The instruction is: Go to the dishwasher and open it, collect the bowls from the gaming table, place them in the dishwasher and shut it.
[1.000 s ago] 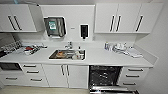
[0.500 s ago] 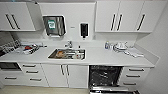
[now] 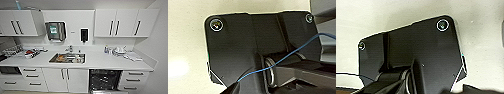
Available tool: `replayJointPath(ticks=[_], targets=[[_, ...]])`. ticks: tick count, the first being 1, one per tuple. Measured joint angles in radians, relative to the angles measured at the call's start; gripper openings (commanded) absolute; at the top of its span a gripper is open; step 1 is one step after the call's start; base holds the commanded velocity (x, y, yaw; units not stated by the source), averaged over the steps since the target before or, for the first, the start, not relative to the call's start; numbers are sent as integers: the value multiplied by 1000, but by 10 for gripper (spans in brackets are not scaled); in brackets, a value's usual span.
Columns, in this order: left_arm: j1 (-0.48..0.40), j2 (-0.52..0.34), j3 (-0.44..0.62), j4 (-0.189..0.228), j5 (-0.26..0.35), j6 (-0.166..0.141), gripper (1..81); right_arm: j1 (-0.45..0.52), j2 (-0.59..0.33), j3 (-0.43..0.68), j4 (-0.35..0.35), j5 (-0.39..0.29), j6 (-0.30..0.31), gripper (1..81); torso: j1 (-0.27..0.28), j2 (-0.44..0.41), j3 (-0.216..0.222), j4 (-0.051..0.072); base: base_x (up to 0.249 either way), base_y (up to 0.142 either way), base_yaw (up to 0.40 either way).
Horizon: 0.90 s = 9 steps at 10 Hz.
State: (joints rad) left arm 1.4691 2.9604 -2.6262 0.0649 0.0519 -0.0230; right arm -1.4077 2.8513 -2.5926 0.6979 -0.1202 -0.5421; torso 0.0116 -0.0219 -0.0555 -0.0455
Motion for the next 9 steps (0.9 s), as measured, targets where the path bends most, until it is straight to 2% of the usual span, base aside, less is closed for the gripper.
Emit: replayJointPath(ticks=[3,5,7,9], targets=[[3,11,-18,0,2,0,811,-10,42,-83,0,24,1,811,0,0,0,0,0,0,0],[3,43,-69,0,1,0,811,-29,80,-158,1,36,1,811,0,0,0,0,0,0,0],[2,77,-139,0,0,0,811,-45,111,-169,0,24,7,811,0,0,0,0,0,0,0],[2,97,-161,0,0,0,811,-55,115,-171,-51,8,12,811,0,0,0,0,0,0,0]])
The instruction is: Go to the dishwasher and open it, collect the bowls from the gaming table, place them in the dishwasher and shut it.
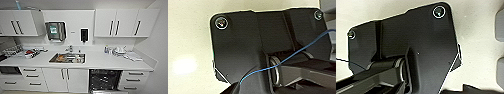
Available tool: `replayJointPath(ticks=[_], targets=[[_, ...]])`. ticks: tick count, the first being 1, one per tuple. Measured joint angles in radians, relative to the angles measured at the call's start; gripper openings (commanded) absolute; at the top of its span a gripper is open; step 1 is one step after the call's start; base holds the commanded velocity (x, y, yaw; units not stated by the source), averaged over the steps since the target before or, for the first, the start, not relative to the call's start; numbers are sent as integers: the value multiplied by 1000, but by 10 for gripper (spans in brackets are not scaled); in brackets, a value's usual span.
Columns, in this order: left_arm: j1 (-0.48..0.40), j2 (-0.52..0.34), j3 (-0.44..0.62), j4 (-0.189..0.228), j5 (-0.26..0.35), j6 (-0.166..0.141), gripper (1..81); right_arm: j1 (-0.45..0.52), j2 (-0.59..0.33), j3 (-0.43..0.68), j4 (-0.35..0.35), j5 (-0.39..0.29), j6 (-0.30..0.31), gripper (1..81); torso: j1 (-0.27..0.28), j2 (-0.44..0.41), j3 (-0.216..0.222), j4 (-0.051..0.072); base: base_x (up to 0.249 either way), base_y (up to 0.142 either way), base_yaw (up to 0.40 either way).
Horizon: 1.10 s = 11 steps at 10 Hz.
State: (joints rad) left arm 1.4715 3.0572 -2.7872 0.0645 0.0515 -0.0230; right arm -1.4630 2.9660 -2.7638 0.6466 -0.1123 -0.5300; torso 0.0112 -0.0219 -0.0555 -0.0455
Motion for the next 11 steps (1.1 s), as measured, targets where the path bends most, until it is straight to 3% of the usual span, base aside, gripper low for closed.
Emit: replayJointPath(ticks=[1,6,8,11], targets=[[0,7,0,0,0,0,811,0,0,-3,-96,-4,37,811,0,0,0,0,0,0,0],[-1,13,0,0,0,-2,811,0,17,-5,-509,8,386,811,0,0,0,0,0,0,0],[-8,15,0,0,0,-3,811,6,24,-7,-589,37,441,811,0,0,0,0,0,0,0],[-18,15,0,0,-2,-3,811,12,36,-23,-611,46,479,811,0,0,0,0,0,0,0]])
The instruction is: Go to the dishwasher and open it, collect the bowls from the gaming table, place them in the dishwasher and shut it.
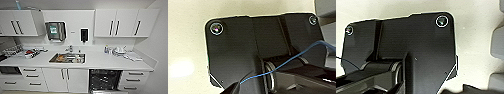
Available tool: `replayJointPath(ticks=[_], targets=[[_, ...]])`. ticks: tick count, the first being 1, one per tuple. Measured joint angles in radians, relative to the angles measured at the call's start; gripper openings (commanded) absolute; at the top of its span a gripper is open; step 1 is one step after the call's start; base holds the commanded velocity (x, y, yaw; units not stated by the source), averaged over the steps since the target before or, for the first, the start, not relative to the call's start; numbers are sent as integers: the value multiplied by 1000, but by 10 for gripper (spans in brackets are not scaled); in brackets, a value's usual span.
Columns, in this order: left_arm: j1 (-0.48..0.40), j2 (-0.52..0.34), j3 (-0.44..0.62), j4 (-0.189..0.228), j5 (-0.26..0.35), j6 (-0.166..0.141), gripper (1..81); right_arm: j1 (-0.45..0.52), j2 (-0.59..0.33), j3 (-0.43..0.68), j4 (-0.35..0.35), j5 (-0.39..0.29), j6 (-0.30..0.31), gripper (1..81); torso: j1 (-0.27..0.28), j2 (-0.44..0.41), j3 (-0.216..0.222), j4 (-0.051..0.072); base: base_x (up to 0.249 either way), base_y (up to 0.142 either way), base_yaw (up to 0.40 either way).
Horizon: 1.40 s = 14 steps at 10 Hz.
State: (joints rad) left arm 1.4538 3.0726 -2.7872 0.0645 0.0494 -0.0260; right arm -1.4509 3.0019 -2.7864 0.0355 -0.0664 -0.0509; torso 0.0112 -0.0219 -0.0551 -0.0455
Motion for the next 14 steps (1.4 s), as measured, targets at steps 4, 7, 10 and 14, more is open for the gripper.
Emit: replayJointPath(ticks=[4,7,10,14], targets=[[-5,0,0,0,1,0,811,14,20,-6,-1,13,1,811,0,0,0,0,0,0,0],[-7,0,0,0,1,0,811,-2,23,-6,-2,17,1,811,0,0,0,0,0,0,0],[-7,0,0,0,1,0,811,-1,23,-6,-3,19,1,811,0,0,0,0,0,0,0],[-7,-6,0,0,1,1,811,-1,23,-6,-2,19,1,811,0,0,0,0,0,0,0]])
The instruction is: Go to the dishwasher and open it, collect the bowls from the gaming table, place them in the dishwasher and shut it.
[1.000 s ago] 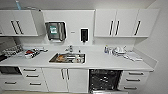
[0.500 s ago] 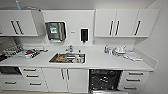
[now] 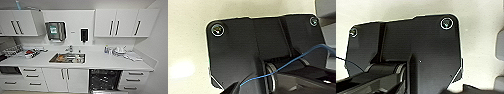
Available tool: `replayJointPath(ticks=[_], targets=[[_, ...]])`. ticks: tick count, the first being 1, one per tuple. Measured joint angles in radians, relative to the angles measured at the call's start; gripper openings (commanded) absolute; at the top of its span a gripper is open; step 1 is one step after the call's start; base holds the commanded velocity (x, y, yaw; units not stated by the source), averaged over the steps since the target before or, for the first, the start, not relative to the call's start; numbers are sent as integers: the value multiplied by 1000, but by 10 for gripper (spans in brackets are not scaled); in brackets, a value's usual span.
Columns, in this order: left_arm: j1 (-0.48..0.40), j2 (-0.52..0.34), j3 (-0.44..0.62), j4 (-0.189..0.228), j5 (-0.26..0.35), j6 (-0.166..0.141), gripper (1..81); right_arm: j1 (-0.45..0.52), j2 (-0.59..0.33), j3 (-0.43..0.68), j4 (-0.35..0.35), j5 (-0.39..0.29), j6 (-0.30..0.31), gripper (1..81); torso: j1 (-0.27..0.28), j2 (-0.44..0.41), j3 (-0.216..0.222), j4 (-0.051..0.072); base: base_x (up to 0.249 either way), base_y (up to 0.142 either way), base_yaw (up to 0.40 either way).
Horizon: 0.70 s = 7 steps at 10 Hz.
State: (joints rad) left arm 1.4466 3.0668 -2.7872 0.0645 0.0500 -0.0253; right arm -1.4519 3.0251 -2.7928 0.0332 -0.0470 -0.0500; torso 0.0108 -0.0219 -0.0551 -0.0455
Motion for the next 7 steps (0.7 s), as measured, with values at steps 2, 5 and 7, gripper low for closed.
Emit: replayJointPath(ticks=[2,5,7], targets=[[1,-3,0,0,-6,0,811,-5,0,0,0,-1,0,811,0,0,0,0,0,0,226],[2,-6,-4,0,-32,2,811,-11,1,-1,-1,-2,0,811,0,0,0,0,0,0,347],[3,-5,-5,0,-29,3,811,-2,0,-2,-1,2,0,811,0,0,0,0,0,0,353]])
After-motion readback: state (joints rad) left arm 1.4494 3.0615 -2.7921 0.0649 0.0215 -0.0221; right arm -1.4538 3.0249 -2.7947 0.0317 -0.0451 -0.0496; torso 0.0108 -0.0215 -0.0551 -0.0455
